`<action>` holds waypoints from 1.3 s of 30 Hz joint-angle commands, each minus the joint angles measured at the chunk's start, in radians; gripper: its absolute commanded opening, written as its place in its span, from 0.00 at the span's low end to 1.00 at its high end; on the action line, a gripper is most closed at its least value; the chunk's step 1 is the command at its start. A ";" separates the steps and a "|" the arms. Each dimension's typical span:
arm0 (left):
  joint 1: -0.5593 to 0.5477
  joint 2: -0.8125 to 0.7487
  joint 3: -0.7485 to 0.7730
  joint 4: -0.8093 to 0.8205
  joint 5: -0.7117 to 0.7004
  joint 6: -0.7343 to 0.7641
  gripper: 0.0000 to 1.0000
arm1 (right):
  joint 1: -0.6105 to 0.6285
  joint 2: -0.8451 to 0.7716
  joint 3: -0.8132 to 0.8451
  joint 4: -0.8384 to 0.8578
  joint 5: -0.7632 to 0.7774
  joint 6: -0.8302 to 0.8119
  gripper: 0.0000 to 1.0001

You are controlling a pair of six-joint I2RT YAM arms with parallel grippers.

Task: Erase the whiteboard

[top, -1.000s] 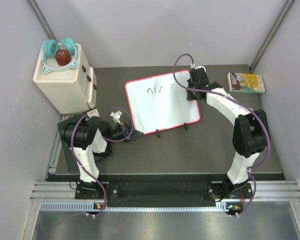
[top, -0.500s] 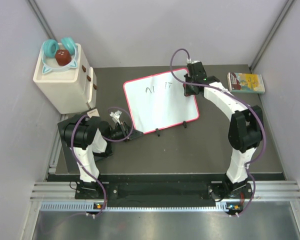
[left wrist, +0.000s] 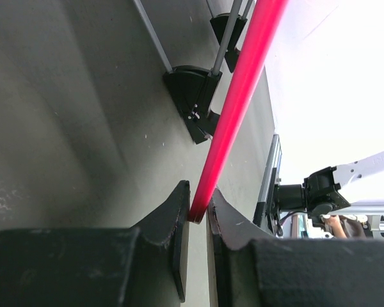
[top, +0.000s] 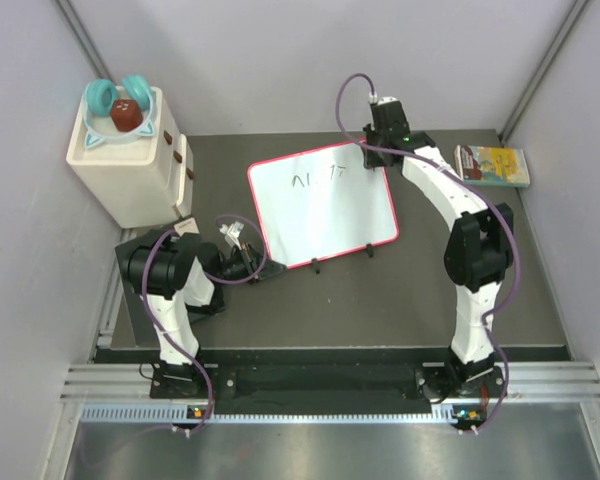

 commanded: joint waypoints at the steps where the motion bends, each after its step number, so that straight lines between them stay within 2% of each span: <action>1: 0.006 -0.005 -0.020 0.303 -0.013 0.035 0.00 | -0.021 0.063 0.151 -0.026 0.018 -0.041 0.00; 8: 0.006 -0.005 -0.020 0.308 -0.013 0.033 0.00 | -0.029 0.065 0.138 -0.014 -0.057 -0.021 0.00; 18: 0.006 -0.008 -0.026 0.309 -0.016 0.035 0.00 | -0.027 -0.016 -0.124 0.080 -0.025 -0.015 0.00; 29: 0.006 -0.005 -0.025 0.317 -0.016 0.033 0.00 | -0.029 -0.133 -0.299 0.134 -0.011 0.002 0.00; 32: 0.005 -0.005 -0.026 0.317 -0.014 0.032 0.00 | -0.037 -0.127 -0.280 0.140 -0.003 -0.001 0.00; 39: 0.005 -0.002 -0.026 0.323 -0.014 0.029 0.00 | -0.046 -0.065 -0.090 0.094 -0.049 0.005 0.00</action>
